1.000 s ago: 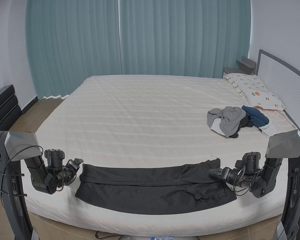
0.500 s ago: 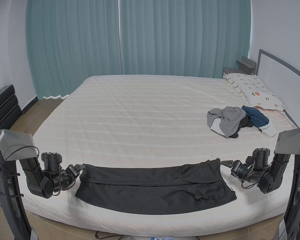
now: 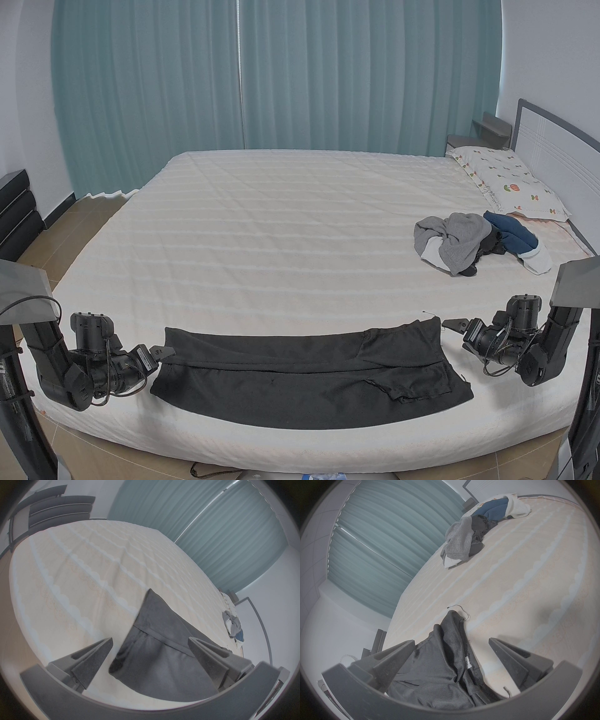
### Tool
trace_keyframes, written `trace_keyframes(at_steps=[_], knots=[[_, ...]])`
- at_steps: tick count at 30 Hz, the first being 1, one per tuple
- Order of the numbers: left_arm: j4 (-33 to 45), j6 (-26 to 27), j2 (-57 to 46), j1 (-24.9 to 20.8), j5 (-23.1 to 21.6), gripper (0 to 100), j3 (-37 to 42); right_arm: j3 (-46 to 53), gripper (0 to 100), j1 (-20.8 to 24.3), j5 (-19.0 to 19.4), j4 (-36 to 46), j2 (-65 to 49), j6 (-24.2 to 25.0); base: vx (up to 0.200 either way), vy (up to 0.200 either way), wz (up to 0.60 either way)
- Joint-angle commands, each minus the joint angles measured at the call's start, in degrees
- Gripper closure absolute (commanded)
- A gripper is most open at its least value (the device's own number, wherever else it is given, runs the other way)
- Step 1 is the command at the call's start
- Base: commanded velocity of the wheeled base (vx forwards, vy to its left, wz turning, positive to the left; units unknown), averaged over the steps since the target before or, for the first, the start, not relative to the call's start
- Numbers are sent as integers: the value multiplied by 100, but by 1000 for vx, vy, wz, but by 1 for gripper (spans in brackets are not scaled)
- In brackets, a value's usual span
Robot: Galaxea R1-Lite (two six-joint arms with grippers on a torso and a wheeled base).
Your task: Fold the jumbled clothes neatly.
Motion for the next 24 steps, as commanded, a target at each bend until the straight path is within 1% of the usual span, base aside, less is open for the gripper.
trace_keyframes(at_steps=[1,8,11,13,23,24], knots=[[47,10,-299,-131,13,0,133,7,0,14,5,1,-23,3,0,0,0],[-33,10,-70,-149,154,0,441,-45,0,101,14,1,3,3,0,0,0],[-112,-25,140,-158,471,0,476,-45,0,154,14,1,21,3,0,0,0],[-120,-43,246,-184,567,0,476,-45,0,198,14,1,12,3,0,0,0],[-120,-122,360,-202,541,0,511,-98,0,216,14,1,29,3,0,0,0],[-120,-113,422,-219,550,100,494,-107,0,216,14,1,29,3,0,0,0]])
